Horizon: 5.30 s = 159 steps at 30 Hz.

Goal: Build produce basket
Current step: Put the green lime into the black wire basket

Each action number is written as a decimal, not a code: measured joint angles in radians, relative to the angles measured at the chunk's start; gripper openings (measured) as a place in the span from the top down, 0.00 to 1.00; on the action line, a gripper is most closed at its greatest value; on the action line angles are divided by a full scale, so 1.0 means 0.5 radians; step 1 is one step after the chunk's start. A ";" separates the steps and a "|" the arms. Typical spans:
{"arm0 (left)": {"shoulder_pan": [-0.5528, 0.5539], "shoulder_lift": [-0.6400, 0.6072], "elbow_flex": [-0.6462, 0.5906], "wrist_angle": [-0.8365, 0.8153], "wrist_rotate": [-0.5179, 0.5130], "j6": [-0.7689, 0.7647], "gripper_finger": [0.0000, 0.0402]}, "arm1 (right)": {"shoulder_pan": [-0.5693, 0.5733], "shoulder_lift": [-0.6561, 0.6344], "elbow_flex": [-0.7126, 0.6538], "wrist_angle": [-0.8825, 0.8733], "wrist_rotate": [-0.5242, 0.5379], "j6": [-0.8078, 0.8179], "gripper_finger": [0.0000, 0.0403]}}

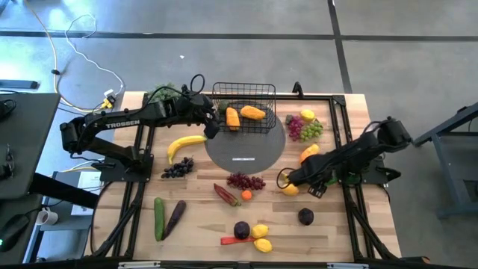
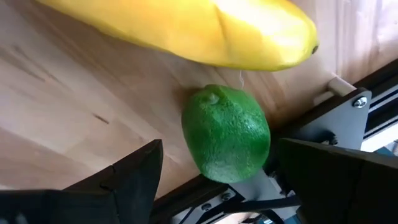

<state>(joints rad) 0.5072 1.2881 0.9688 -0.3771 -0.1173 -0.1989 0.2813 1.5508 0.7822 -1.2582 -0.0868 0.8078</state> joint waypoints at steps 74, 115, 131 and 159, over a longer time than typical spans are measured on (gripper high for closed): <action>-0.001 0.001 0.000 0.000 0.169 -0.074 0.30 | -0.843 0.025 1.318 0.729 0.627 -0.868 0.64; 0.138 0.001 -0.001 0.809 0.645 0.087 0.21 | -1.271 0.025 1.318 1.870 -0.084 -0.621 0.64; 0.130 0.001 -0.001 0.884 0.627 0.074 0.21 | -1.237 0.055 1.318 2.042 0.174 -0.264 0.64; 0.120 0.001 -0.001 0.926 0.371 0.302 0.21 | -1.178 0.149 1.317 2.286 0.116 -0.006 0.64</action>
<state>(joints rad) 0.5671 1.2884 0.9684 0.0861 0.0682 -0.0480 -0.3077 1.6253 1.4406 -0.1150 -0.0288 0.8047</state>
